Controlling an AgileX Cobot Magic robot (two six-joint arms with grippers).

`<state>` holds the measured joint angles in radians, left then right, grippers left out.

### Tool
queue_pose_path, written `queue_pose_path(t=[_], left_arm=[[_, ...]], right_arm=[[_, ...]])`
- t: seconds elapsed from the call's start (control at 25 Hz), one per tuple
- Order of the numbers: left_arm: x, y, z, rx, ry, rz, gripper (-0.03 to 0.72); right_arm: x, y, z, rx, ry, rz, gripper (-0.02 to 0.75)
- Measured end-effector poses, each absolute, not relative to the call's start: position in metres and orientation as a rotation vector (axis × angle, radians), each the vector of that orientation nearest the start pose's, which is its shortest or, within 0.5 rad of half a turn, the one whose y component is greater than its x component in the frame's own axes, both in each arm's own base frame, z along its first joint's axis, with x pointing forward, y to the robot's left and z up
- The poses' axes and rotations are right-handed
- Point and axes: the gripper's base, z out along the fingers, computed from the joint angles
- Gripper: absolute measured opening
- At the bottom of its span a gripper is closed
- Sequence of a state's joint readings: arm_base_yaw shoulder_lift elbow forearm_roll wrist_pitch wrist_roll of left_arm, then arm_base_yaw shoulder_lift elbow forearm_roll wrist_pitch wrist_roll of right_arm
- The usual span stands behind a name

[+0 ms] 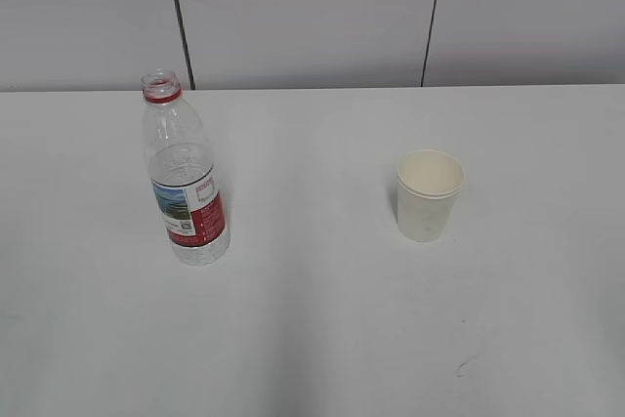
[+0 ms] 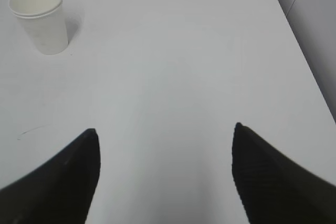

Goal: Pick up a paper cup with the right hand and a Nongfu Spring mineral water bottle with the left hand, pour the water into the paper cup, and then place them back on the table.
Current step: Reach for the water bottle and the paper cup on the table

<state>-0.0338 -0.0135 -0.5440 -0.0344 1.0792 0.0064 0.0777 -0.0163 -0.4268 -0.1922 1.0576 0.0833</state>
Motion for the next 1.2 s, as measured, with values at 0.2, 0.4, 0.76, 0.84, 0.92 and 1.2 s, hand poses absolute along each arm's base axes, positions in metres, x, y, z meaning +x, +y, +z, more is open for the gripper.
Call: queue_pose_path(t=[0.2,0.4,0.76,0.84,0.92,1.2], left_arm=[[-0.013,-0.002,0.288,0.043,2.005,-0.058,0.276],[-0.013,-0.002,0.288,0.043,2.005,-0.058,0.276],[-0.013,-0.002,0.288,0.043,2.005,-0.058,0.276],[-0.013,-0.002,0.288,0.043,2.005,-0.058,0.276],[-0.013,-0.002,0.288,0.043,2.006,-0.058,0.276],[-0.012,-0.006,0.289,0.047,2.005,-0.118,0.276]], right_arm=[[0.001,-0.015,0.258,0.008,2.085,-0.135,0.577],[0.001,-0.015,0.258,0.008,2.085,-0.135,0.577],[0.003,-0.014,0.27,-0.001,1.981,-0.126,0.577],[0.006,-0.013,0.281,-0.012,1.867,-0.114,0.577],[0.007,-0.012,0.29,-0.022,1.771,-0.105,0.577],[0.057,-0.004,0.309,-0.077,1.734,-0.083,0.577]])
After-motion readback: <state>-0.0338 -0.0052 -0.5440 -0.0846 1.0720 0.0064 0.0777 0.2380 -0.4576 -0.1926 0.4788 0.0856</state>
